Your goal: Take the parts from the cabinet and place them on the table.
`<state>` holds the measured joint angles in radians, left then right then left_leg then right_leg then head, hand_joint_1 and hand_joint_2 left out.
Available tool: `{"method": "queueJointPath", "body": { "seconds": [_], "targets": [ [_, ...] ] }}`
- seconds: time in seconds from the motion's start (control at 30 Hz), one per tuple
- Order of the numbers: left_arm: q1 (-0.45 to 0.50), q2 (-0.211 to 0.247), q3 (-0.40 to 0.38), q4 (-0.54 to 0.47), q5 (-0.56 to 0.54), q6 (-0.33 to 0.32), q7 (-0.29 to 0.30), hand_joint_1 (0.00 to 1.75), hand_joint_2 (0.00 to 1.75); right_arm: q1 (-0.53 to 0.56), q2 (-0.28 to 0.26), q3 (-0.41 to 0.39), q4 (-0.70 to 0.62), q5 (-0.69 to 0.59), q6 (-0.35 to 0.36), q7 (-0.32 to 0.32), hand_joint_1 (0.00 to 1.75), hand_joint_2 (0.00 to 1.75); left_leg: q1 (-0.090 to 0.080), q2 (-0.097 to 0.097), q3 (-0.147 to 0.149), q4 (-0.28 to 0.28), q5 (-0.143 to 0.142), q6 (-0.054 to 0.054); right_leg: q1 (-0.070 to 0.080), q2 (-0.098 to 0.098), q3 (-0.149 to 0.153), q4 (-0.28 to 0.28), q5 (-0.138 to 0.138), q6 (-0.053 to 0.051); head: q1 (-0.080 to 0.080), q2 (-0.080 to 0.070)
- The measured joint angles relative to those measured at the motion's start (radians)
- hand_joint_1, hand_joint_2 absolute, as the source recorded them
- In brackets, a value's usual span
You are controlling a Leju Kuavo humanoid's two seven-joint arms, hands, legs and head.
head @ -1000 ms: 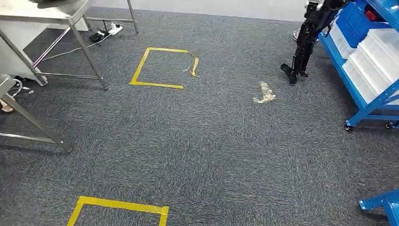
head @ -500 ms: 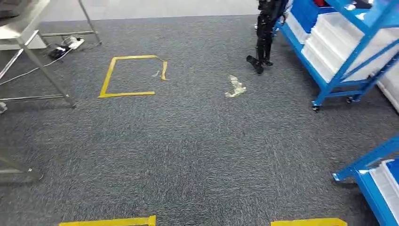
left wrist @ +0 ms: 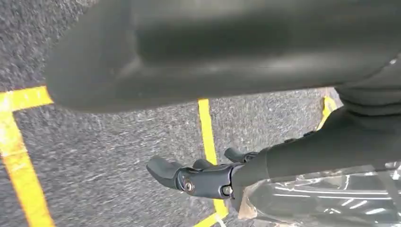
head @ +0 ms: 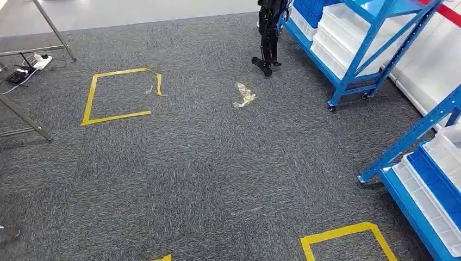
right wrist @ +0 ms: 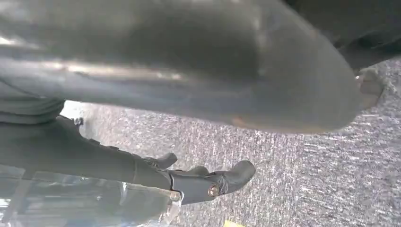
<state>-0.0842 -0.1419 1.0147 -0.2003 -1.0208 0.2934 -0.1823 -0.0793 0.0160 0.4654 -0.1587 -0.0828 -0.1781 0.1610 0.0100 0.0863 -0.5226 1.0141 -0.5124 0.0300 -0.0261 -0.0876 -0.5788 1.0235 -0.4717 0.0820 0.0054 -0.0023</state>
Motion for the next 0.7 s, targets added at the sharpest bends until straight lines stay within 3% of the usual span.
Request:
{"method": "queueJointPath", "body": {
  "seconds": [0.07,0.13,0.17,0.2,0.23,0.3,0.33,0.37,0.43,0.47,0.5,0.53,0.6,0.67,0.7],
  "targets": [
    [-0.001,0.000,0.000,0.000,0.000,0.000,0.000,0.00,0.00,-0.002,0.001,0.000,0.000,0.001,0.000,0.000,0.00,0.00,-0.003,0.017,0.009,-0.001,-0.007,-0.013,0.006,0.024,0.005,-0.004,0.007,-0.022,-0.009,0.000],
    [-0.004,0.000,0.000,0.000,0.000,0.001,-0.001,0.00,0.00,0.000,-0.001,0.000,0.000,0.003,0.000,0.000,0.00,0.00,0.002,0.037,0.019,-0.008,-0.009,-0.022,0.010,0.046,0.000,-0.004,0.008,-0.035,-0.007,0.000],
    [-0.005,-0.002,0.000,0.000,0.000,0.001,-0.003,0.00,0.00,0.001,-0.002,0.000,0.000,0.003,0.000,0.000,0.00,0.00,0.011,0.016,0.019,-0.001,-0.018,-0.033,-0.007,0.058,0.005,-0.009,0.012,-0.047,-0.010,0.000],
    [-0.005,-0.001,0.000,0.000,0.000,0.002,-0.005,0.00,0.00,0.001,-0.003,0.000,0.000,0.005,0.001,0.001,0.00,0.00,0.011,-0.041,0.003,0.034,-0.048,-0.034,-0.004,0.068,0.005,-0.008,0.011,-0.052,-0.012,0.000],
    [-0.004,-0.001,0.000,0.000,0.000,0.004,-0.005,0.00,0.00,-0.001,-0.002,0.000,0.000,0.006,0.001,0.002,0.00,0.00,0.011,-0.067,-0.027,0.099,-0.089,-0.033,-0.002,0.075,0.004,-0.008,0.013,-0.067,-0.014,0.000],
    [0.000,-0.002,0.000,0.000,0.001,0.005,-0.005,0.00,0.00,-0.005,-0.001,0.000,0.000,0.006,0.003,0.002,0.00,0.00,0.010,-0.087,-0.107,0.260,-0.158,-0.031,0.005,0.101,0.000,-0.008,0.015,-0.072,-0.014,0.000],
    [0.001,-0.002,0.000,0.000,0.002,0.006,-0.005,0.00,0.00,-0.004,-0.001,0.000,0.000,0.006,0.003,0.002,0.00,0.00,0.010,-0.089,-0.137,0.312,-0.166,-0.030,0.009,0.115,0.000,-0.008,0.015,-0.073,-0.014,0.000],
    [0.002,-0.002,0.000,0.000,0.002,0.007,-0.005,0.00,0.00,-0.002,-0.001,0.000,0.000,0.007,0.004,0.002,0.00,0.00,0.011,-0.089,-0.140,0.305,-0.145,-0.027,0.010,0.129,0.001,-0.007,0.015,-0.073,-0.014,0.000],
    [0.001,-0.002,0.000,0.000,0.004,0.010,-0.005,0.00,0.00,-0.001,-0.002,0.000,0.000,0.009,0.005,0.003,0.00,0.00,0.011,-0.093,-0.093,0.193,-0.064,-0.021,0.010,0.153,0.005,-0.007,0.015,-0.072,-0.014,0.000],
    [0.001,-0.002,0.000,0.000,0.004,0.010,-0.005,0.00,0.00,-0.001,-0.002,0.000,0.000,0.011,0.006,0.003,0.00,0.00,0.014,-0.123,-0.044,0.084,-0.008,-0.018,0.010,0.168,0.007,-0.006,0.015,-0.071,-0.014,0.000],
    [0.001,-0.002,0.000,0.000,0.004,0.010,-0.005,0.00,0.00,-0.002,-0.001,0.000,0.000,0.012,0.006,0.003,0.00,0.00,0.016,-0.148,-0.029,0.051,0.006,-0.017,0.010,0.174,0.006,-0.006,0.015,-0.070,-0.015,0.000],
    [0.002,-0.002,0.000,0.000,0.004,0.011,-0.005,0.00,0.00,-0.006,0.000,0.000,0.000,0.012,0.007,0.005,0.00,0.00,0.017,-0.179,-0.016,0.013,-0.005,-0.018,0.025,0.184,0.000,0.002,0.014,-0.064,-0.013,0.000],
    [0.002,-0.001,0.000,0.000,0.003,0.011,-0.007,0.00,0.00,-0.006,0.000,0.000,0.000,0.012,0.007,0.006,0.00,0.00,0.008,-0.160,-0.019,0.019,-0.005,-0.013,0.015,0.201,-0.006,-0.004,0.019,-0.051,-0.012,0.000],
    [0.000,-0.001,0.000,0.000,-0.003,0.010,-0.011,0.00,0.00,0.000,-0.001,0.000,0.000,0.011,0.006,0.009,0.00,0.00,0.001,-0.139,-0.015,0.012,0.002,0.002,0.009,0.222,-0.020,-0.009,0.025,-0.036,-0.013,0.000],
    [-0.001,-0.002,0.000,0.000,-0.003,0.010,-0.012,0.00,0.00,0.002,-0.003,0.000,0.000,0.008,0.004,0.009,0.00,0.00,0.007,-0.120,-0.005,0.001,0.011,0.014,0.009,0.194,-0.023,0.010,0.019,-0.035,-0.011,0.000]
  ]
}}
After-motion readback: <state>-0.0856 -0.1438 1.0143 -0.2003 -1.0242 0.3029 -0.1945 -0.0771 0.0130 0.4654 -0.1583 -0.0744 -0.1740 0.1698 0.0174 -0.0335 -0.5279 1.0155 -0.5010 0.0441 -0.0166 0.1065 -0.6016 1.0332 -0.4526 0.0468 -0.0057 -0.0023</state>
